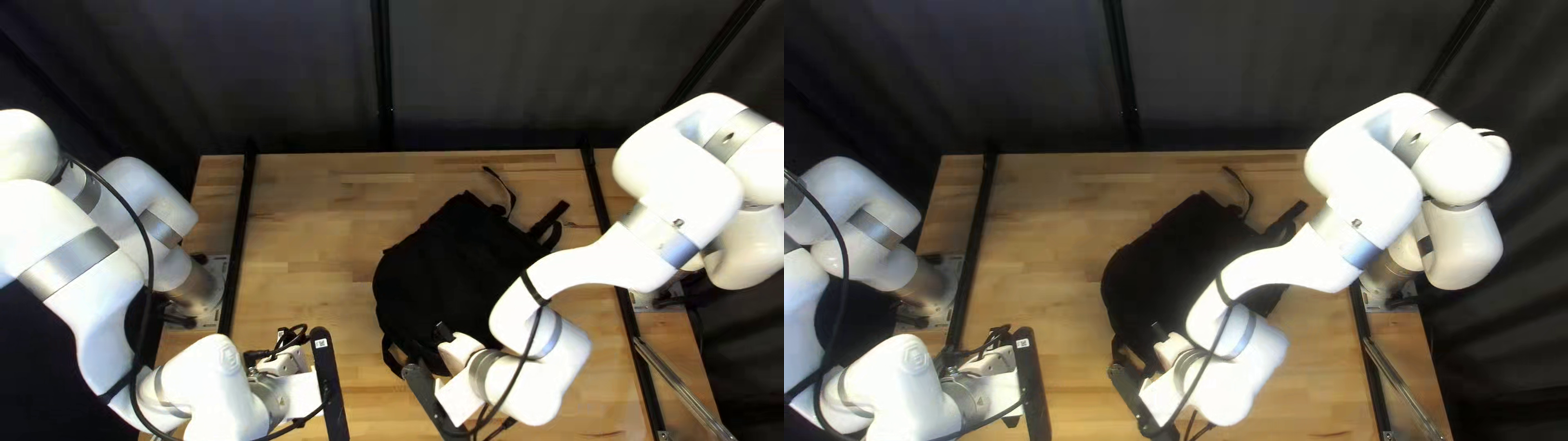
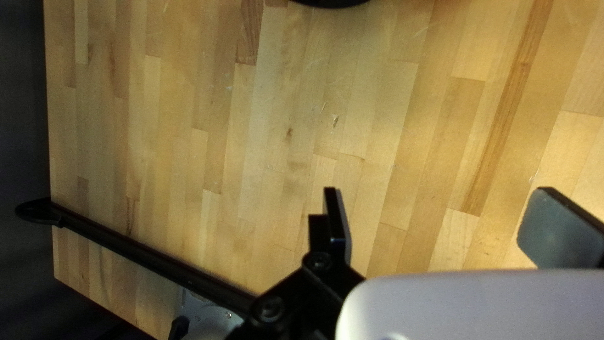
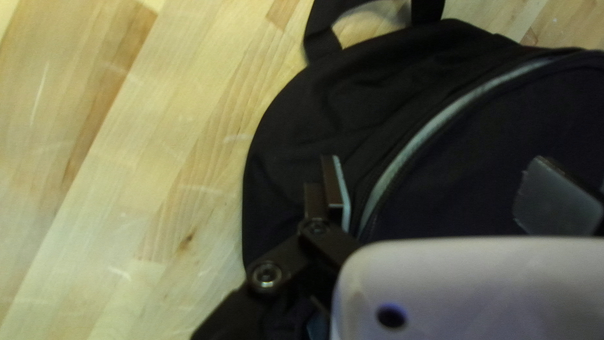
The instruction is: Remove a lunch box from a kids backpack
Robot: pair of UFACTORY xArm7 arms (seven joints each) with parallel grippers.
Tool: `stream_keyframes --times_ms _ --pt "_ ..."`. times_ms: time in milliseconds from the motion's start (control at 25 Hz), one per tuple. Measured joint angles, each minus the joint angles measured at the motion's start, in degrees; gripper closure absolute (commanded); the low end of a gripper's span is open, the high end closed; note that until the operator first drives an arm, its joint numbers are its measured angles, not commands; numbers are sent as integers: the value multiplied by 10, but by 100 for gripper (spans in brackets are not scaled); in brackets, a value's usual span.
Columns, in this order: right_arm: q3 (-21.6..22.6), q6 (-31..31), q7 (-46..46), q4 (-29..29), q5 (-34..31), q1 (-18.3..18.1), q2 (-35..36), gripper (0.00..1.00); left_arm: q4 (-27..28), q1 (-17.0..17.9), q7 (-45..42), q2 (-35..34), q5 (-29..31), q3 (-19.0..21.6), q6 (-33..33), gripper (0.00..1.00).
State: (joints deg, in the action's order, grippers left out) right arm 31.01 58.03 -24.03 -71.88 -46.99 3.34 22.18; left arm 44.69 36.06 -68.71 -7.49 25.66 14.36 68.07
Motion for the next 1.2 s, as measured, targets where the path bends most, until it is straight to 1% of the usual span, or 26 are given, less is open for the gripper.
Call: stream_keyframes --times_ms 200,440,720,960,1080,1200 --pt "-1 5 1 0 4 -2 -1 100 -1 1 0 2 -1 1 -1 0" --pt "-1 -2 8 25 11 -15 -24 100 -5 1 2 4 -2 0 -10 0" --pt "1 19 36 34 26 -26 -64 100 -9 -2 14 3 -1 -5 -21 0" --pt "-4 44 81 37 37 -43 -104 100 -20 -13 32 4 11 -18 -51 0" --pt "-9 50 100 49 42 -53 -128 100 -26 -18 40 2 17 -25 -64 0" --pt "-16 42 117 74 49 -66 -157 100 -31 -23 49 2 24 -30 -78 0"
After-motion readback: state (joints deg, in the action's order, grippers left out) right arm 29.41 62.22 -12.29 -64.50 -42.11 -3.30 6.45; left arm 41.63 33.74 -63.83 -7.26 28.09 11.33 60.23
